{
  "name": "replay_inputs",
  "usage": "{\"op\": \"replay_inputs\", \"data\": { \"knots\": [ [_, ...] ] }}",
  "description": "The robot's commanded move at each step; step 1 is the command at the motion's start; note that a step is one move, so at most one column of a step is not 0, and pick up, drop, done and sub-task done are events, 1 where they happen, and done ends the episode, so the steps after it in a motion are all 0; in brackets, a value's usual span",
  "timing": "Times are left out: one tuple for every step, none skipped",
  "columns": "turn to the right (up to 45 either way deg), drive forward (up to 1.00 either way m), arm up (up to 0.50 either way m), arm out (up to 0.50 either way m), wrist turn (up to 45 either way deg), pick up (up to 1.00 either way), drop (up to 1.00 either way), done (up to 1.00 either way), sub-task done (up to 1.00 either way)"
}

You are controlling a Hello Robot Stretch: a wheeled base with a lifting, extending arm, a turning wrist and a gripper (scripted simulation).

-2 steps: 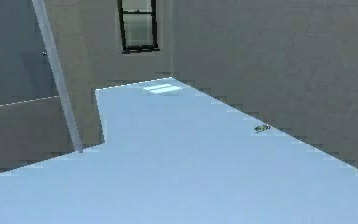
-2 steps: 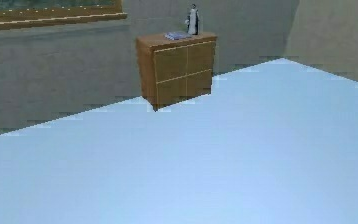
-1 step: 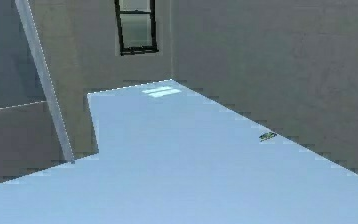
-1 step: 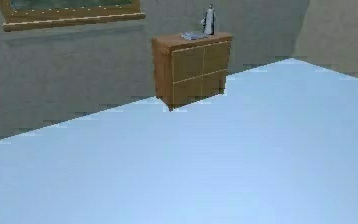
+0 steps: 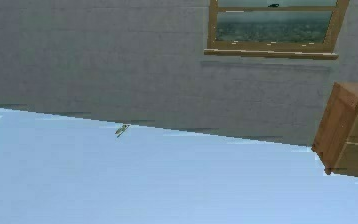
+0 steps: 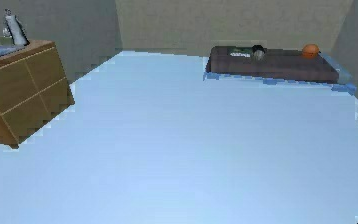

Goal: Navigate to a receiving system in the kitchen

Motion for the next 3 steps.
{"op": "replay_inputs", "data": {
  "knots": [
    [12.0,0.0,0.0,0.0,0.0,0.0,0.0,0.0,0.0],
    [0.0,0.3,0.0,0.0,0.0,0.0,0.0,0.0,0.0],
    [-45.0,0.0,0.0,0.0,0.0,0.0,0.0,0.0,0.0]
  ]
}}
